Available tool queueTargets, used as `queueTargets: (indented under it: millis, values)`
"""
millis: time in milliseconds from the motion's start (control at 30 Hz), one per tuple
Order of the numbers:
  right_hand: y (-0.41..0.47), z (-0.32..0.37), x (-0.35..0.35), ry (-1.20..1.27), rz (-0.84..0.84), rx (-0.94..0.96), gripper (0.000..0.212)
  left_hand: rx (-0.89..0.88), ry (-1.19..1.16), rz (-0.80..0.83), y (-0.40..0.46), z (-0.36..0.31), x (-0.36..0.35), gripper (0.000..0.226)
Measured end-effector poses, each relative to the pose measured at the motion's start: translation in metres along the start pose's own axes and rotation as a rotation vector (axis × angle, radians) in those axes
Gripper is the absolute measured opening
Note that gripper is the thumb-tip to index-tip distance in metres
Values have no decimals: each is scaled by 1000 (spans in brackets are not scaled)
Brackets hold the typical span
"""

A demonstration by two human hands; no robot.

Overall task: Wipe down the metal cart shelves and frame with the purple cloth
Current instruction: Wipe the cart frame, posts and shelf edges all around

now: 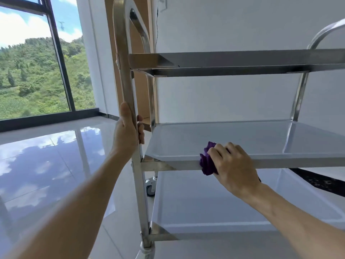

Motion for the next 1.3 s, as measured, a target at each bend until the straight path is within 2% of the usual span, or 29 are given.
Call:
queueTargets:
  millis: [100,267,533,700,800,867,933,967,1100,1133,1167,1233,1300]
  values:
    - [-8,-12,1,19,41,0,41,33,0,28,10,5,-12,67]
    - [-16,-37,1,116,139,60,68,11,-51,3,28,17,-36,67]
    - [-18,-60,1,139,165,73,67,37,-118,81,58,36,-56,68]
    - [0,-74,27,406,200,118,84,83,-109,183,65,36,-57,69]
    - [33,-79,65,452,131,179,75,107,-73,244,68,28,-51,63]
    - [62,-81,102,443,9,240,54,114,-60,239,71,16,-47,58]
    - [92,-83,142,457,-106,290,38,133,-73,238,79,0,-48,69]
    - [107,-84,161,461,-155,302,38,143,-86,239,84,-7,-51,74]
    - [163,-94,213,316,-278,221,39,152,-93,186,101,-20,-67,65]
    - [176,-98,216,284,-229,165,41,142,-79,162,102,-20,-70,64]
    - [188,-104,215,285,-105,99,47,129,-63,147,101,-20,-72,62]
    - [205,-111,196,317,265,-33,54,115,-46,149,99,-19,-72,59]
    - [210,-108,169,228,555,-52,64,117,-43,174,98,-19,-72,59]
Point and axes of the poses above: each hand's wrist, its own y-axis towards the middle knuckle, its own x-axis out of the back of the hand, z = x × y, the point moved 3 cm from there along y, towards the middle knuckle, and after that the axes turned 14 degrees about z, right-handed, at the moved point
